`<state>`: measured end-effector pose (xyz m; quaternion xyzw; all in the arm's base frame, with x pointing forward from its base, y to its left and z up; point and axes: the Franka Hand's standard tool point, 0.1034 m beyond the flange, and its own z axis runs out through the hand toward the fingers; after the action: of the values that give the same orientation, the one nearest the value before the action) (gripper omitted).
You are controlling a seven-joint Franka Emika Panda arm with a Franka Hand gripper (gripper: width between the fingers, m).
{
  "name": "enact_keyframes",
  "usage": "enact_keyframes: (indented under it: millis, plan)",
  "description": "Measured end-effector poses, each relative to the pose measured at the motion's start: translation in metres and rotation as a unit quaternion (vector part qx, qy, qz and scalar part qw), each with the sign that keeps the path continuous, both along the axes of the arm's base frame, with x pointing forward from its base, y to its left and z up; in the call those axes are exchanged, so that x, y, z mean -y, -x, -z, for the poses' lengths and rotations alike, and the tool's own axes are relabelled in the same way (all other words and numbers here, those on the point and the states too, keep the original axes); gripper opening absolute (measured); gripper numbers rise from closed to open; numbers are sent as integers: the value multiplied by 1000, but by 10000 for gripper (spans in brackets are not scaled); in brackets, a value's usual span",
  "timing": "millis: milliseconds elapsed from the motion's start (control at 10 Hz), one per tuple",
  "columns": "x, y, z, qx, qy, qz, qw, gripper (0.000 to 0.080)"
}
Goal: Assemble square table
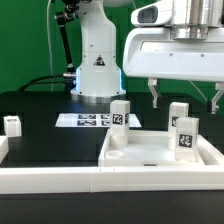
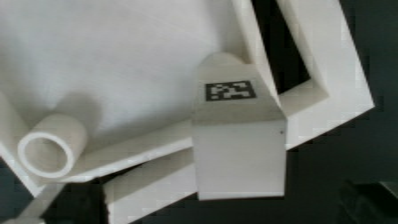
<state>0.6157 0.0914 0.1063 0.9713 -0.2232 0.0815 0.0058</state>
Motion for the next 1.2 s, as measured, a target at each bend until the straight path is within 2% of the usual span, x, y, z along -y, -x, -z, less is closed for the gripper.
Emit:
enact_keyframes:
  millis: [100,300,600,900,1000,1100,1200]
  plan:
    - [8,11,-2,10,8,-55,998,649]
    - [36,30,-6,8,24,-161,987,649]
    - [84,34,-8,3,34,-203,979,649]
    - [84,35,-7,2,34,-198,980,649]
    - [92,38,-7,4,45,-244,969,649]
    - [116,56,-6,1,58,-302,952,649]
    - [142,75,-2,-1,62,-311,948,649]
